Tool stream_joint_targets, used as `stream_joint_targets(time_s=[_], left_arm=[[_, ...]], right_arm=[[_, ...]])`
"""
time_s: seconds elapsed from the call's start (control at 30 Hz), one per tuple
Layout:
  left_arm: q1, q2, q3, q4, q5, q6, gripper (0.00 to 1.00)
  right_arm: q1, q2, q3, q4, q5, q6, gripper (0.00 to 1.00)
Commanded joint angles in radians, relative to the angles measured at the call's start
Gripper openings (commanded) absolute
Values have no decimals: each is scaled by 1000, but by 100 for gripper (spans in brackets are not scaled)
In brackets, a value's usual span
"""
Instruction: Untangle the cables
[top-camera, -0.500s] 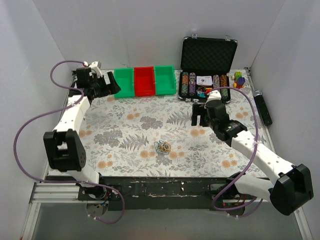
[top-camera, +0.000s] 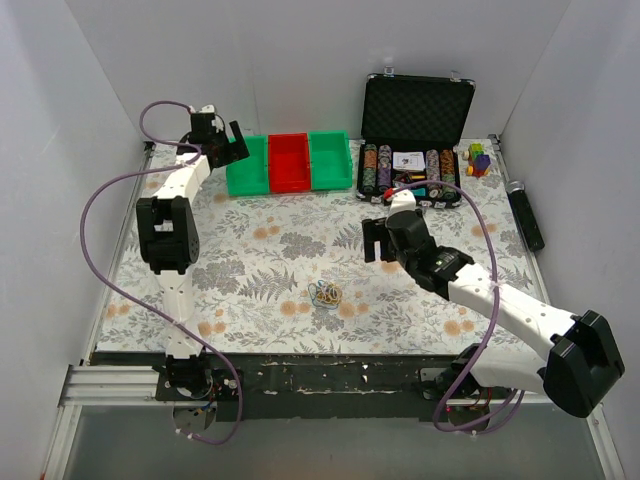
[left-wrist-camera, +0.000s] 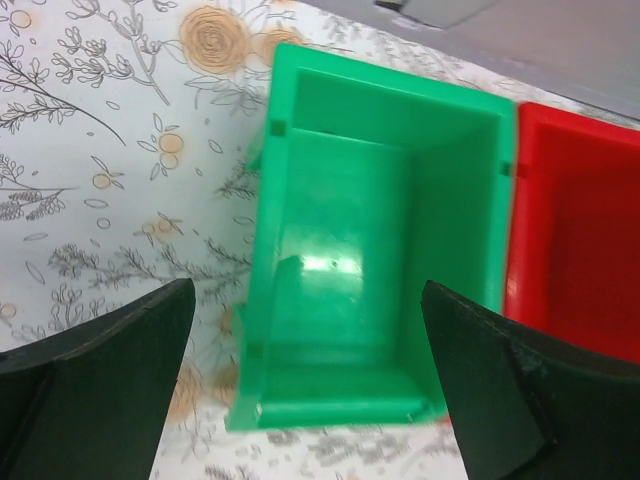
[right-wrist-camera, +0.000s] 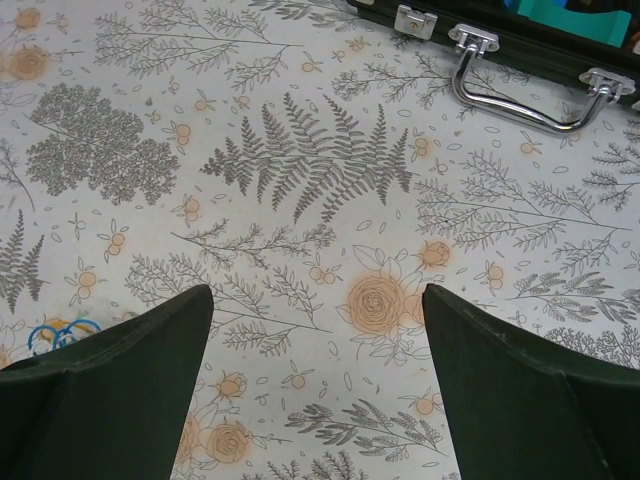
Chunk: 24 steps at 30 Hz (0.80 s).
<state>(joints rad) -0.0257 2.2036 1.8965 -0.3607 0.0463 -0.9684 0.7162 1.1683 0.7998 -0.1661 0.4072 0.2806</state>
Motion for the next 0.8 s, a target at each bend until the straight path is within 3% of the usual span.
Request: stream_joint_targets(time_s=[0.0,0.07,0.2,0.4,0.77], left_arm=[[3,83,116,8,-114,-6,98],[3,107,116,34,-122,7,90],[-11,88,37,98,-112,46,56],[-42,-1,-178,241,-186,122,22],[-52,-209,-552,439,-240,230,6]], right_arm=[[54,13,-4,79,44,-9,93],[77,21,-5,89,47,-4,90],[107,50,6,103,45,-1,83],[143,155,16,143,25,-4,81],[230,336,52,266,-60,29,92]])
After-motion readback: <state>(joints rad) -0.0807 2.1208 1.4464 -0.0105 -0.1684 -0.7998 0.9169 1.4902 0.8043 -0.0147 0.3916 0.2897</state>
